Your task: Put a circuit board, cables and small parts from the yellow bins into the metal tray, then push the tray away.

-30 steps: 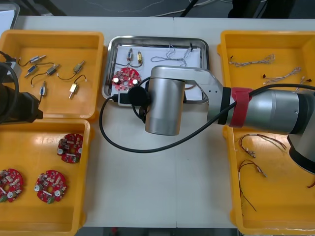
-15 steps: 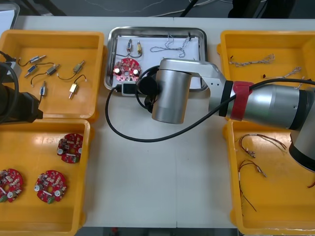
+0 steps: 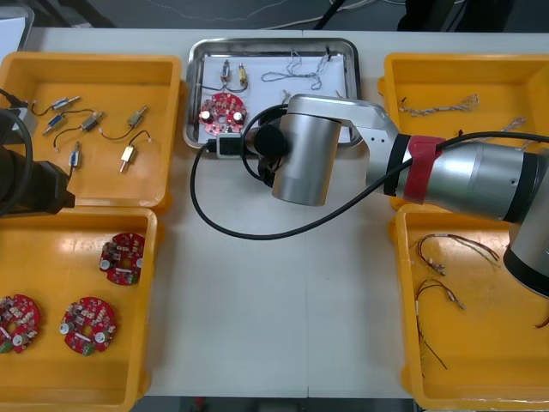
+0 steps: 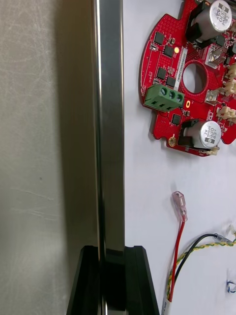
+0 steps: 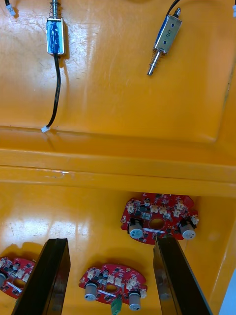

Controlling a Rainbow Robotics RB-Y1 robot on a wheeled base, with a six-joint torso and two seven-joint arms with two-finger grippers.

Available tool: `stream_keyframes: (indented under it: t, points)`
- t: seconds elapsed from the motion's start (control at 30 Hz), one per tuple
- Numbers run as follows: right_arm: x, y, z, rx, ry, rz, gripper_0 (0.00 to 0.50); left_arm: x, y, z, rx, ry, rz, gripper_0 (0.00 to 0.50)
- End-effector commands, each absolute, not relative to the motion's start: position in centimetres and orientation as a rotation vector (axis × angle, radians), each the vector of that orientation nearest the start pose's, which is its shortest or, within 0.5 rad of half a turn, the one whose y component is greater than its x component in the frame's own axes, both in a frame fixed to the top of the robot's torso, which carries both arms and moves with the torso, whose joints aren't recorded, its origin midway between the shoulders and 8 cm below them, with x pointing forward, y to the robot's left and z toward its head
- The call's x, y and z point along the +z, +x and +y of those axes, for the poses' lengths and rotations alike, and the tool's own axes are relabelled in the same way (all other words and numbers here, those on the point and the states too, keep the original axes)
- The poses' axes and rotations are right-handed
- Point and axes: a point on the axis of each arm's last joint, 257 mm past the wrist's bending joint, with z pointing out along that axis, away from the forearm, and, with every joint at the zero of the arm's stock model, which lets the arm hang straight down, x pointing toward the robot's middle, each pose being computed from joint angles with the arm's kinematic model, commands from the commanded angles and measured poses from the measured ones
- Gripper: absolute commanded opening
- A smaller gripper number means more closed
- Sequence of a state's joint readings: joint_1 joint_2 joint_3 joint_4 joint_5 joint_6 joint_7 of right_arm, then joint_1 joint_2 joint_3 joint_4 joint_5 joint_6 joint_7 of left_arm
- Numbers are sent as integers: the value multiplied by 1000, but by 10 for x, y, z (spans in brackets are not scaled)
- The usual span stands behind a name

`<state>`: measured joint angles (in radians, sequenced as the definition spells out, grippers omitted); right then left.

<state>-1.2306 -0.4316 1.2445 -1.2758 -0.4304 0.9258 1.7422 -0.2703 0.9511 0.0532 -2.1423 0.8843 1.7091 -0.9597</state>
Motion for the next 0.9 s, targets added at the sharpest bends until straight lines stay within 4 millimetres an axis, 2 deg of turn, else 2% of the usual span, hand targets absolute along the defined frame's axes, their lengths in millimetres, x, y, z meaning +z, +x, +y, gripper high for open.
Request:
stream_keyframes:
  t: [0.03,0.13,0.2,0.23,0.3,0.33,0.37,0.4,0.43,0.5,0.9]
  points:
    - [-155,620,32,-695,-1674,1447,0,-142,413,353,24,-165,2582,500]
    - [-157,619,32,-691,-1676,1449,0,-142,413,353,24,-165,2582,500]
    - [-157,618,32,-691,-1676,1449,44,-142,413,353,24,-165,2582,500]
    - [-156,618,33,-689,-1676,1447,118,-142,413,353,24,-165,2582,500]
    - [-157,618,33,-689,-1677,1448,175,-142,413,353,24,-165,2582,500]
    - [-156,617,34,-685,-1678,1446,266,-142,413,353,24,-165,2582,500]
    - [-156,617,34,-684,-1678,1447,296,-142,413,353,24,-165,2582,500]
    - [-157,616,35,-682,-1680,1448,296,-142,413,353,24,-165,2582,500]
    - [-158,615,35,-677,-1683,1452,420,-142,413,353,24,-165,2582,500]
    - [-160,613,36,-664,-1687,1462,500,-142,413,353,24,-165,2582,500]
    - [-152,603,41,-652,-1700,1474,500,-142,413,353,24,-165,2582,500]
